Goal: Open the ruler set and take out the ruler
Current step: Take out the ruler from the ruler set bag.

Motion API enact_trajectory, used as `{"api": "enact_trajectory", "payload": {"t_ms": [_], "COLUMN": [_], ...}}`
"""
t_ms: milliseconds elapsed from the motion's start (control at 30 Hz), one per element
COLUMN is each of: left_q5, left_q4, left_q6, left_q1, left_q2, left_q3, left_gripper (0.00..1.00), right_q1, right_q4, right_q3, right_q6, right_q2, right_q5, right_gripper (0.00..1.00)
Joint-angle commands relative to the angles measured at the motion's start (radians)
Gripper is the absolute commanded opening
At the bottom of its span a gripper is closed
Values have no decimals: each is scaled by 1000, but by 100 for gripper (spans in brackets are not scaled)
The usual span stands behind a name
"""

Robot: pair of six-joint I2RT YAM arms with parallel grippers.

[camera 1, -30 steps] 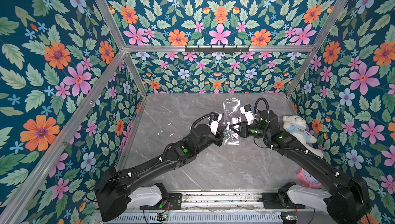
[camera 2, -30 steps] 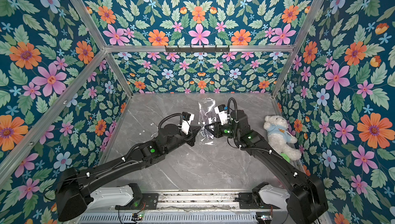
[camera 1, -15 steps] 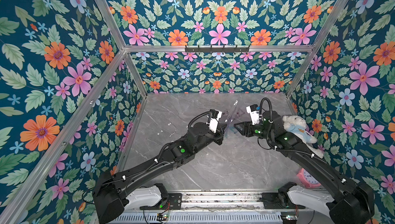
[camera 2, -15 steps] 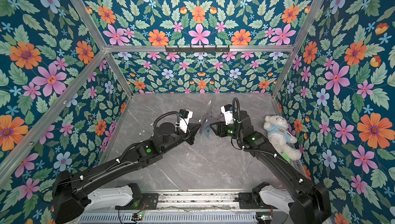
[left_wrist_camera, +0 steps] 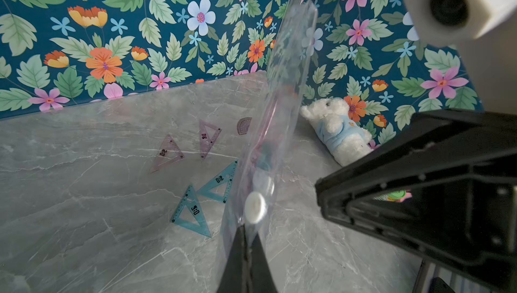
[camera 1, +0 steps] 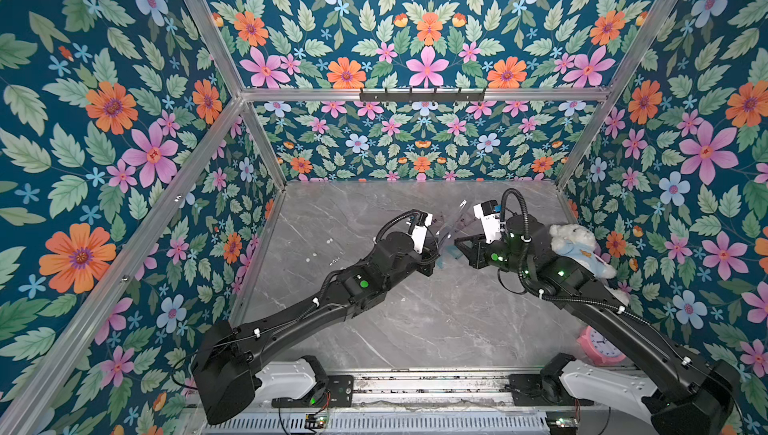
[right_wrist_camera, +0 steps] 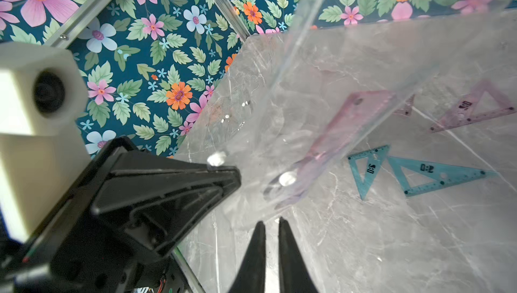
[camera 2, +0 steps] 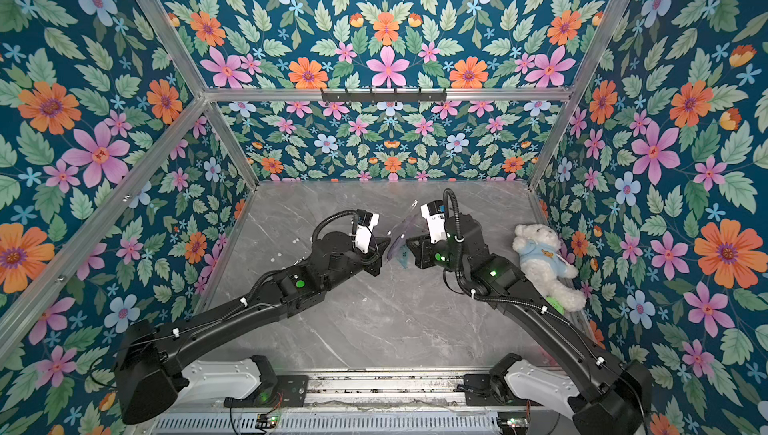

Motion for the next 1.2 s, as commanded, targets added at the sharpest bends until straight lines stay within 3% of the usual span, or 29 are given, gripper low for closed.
{"api": "enact_trajectory", "payload": {"t_ms": [0,367,633,1167], "left_q5": [3,10,23,100], "left_q4": [19,29,28,65], "left_q6": [-3,10,24,12], "left_q1": [2,12,24,42], "left_q2": [15,36,44,99], "left_q3": [14,14,30,56], "left_gripper": [0,0,0,0], "right_q1": [5,4,-13,-69], "right_q4": [55,6,-4,54], "right_q3": [21,124,129,113], "right_q6": [40,7,-4,27], "right_q2": [39,167,206,228], "right_q5": [22,150,224,185], "right_gripper": [8,8,21,30]}}
